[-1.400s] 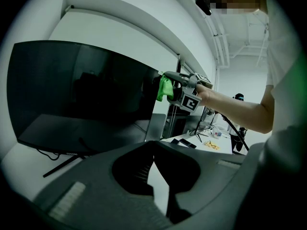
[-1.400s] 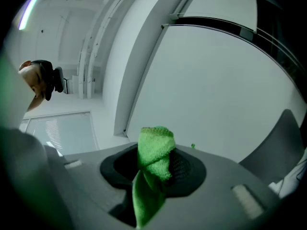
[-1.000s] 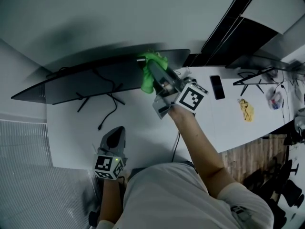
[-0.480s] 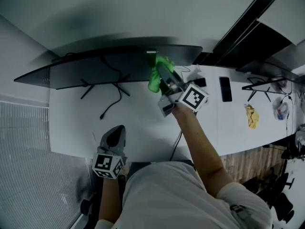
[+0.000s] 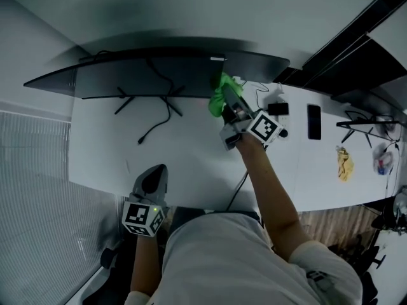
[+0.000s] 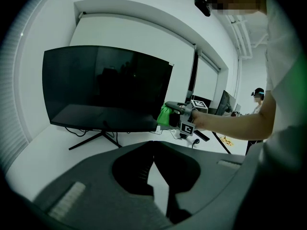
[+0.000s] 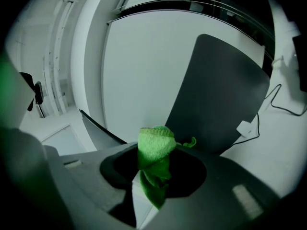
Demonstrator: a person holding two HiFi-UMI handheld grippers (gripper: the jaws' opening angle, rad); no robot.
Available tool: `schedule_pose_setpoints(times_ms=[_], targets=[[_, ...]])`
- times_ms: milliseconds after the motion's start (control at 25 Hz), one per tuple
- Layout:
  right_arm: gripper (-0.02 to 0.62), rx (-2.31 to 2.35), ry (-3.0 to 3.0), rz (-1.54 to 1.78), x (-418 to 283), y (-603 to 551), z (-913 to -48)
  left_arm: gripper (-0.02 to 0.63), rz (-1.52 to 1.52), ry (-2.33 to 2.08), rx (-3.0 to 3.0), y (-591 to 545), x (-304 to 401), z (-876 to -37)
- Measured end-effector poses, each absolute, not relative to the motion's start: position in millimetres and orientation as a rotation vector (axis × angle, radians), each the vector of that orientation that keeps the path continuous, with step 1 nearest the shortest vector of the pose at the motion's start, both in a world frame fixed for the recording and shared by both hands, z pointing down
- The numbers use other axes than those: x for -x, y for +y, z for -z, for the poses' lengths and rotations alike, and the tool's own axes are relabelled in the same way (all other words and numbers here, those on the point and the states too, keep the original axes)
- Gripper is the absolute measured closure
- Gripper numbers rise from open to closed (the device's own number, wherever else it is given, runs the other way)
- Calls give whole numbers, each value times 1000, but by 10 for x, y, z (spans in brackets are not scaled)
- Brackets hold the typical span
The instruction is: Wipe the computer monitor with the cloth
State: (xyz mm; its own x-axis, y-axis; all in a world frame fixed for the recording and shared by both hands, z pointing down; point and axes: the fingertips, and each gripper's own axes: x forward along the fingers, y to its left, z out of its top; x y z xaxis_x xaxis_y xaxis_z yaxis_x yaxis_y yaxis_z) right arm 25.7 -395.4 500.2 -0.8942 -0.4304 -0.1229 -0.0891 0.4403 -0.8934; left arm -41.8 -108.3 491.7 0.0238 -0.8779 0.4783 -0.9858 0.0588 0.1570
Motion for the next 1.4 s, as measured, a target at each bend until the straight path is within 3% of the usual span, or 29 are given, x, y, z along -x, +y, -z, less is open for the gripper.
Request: schedule_pose_setpoints(times_ms=[840, 1400], targets=[[462, 576, 2321, 1713, -280, -3948, -6240, 597, -405, -1883, -1764, -1016, 313, -5139], [462, 648, 2469, 1696, -341, -3851, -6659, 597, -397, -1869, -1797, -1071, 286, -5162]])
